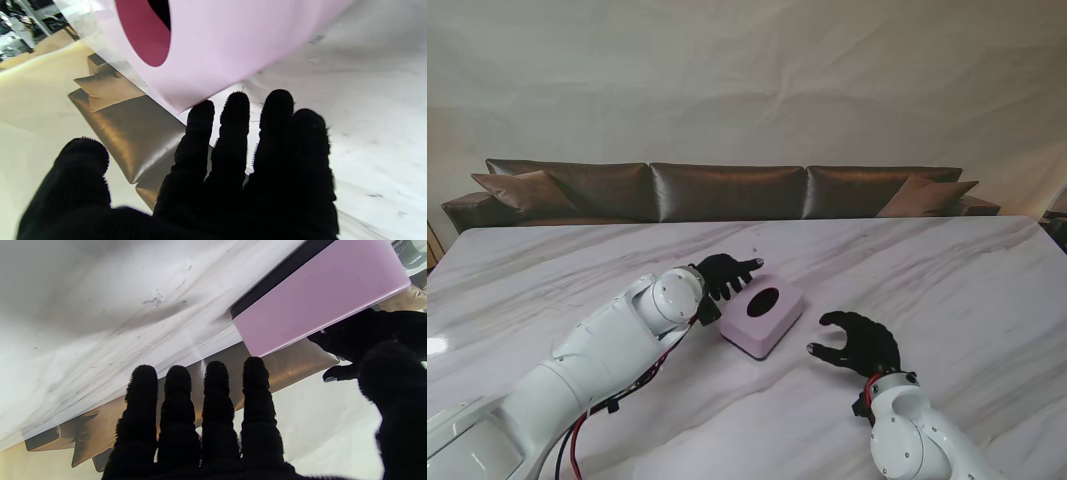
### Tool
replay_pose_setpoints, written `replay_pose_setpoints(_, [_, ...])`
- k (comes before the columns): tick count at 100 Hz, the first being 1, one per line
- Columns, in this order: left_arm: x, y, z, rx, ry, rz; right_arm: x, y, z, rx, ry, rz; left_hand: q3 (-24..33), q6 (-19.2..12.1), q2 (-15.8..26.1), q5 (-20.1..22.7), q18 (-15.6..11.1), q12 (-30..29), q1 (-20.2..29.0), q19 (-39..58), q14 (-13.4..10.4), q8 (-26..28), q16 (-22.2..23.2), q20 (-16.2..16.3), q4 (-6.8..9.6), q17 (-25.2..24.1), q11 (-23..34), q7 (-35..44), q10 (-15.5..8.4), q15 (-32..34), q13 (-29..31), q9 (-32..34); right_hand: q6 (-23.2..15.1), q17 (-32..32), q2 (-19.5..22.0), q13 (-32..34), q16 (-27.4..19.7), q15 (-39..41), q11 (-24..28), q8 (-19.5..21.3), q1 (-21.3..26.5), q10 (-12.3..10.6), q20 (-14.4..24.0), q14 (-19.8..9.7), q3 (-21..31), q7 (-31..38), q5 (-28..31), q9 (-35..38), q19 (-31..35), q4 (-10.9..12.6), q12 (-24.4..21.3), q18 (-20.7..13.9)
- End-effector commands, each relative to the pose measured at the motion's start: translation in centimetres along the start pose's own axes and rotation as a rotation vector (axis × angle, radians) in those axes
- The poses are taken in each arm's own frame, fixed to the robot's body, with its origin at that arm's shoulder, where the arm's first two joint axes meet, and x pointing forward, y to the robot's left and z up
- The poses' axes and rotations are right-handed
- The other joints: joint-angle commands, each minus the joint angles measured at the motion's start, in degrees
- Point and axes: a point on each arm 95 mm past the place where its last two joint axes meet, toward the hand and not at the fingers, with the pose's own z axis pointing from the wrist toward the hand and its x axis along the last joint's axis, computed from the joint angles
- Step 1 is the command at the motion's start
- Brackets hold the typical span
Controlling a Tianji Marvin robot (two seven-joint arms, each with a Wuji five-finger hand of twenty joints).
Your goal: Refill a tissue box and feed the first sheet
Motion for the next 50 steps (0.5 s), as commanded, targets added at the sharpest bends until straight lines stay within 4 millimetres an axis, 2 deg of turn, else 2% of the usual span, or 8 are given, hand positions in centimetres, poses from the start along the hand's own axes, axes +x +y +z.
replay_pose_setpoints(1, [1.7, 0.6, 0.4, -0.029, 0.04, -0.014, 0.1, -0.5, -0.4, 0.025, -0.002, 0.003, -1.5, -3.7, 1.7, -0.8, -1.5, -0.1, -0.3, -1.1, 3.6, 1.3, 0.0, 1.4, 1.35, -3.5, -0.8, 0.6, -2.2, -0.6, -1.5, -1.8, 0.6, 0.3, -1.2, 0.9, 0.6, 0.8, 0.3, -0.1, -0.4, 0.5, 0.0, 0.3, -0.3, -0.6, 0.9, 0.9, 1.2, 0.2, 0.8, -0.3])
replay_pose_setpoints(50, [3.5, 2.5, 1.9, -0.13, 0.271, 0.046, 0.0, -0.5, -1.4, 0.027, -0.018, -0.009, -1.0, -6.7, 2.0, 1.5, 1.2, 0.4, 0.3, -8.3, 1.2, 2.6, 0.0, 2.9, 1.31, -11.5, 0.4, 2.3, -4.8, -3.1, -3.5, 1.3, 0.7, 0.2, -1.2, 1.0, 0.7, 0.8, 0.2, -0.1, -0.4, 0.5, 0.0, 0.3, -0.3, -0.8, 0.9, 1.0, 1.2, 0.2, 0.9, -0.4])
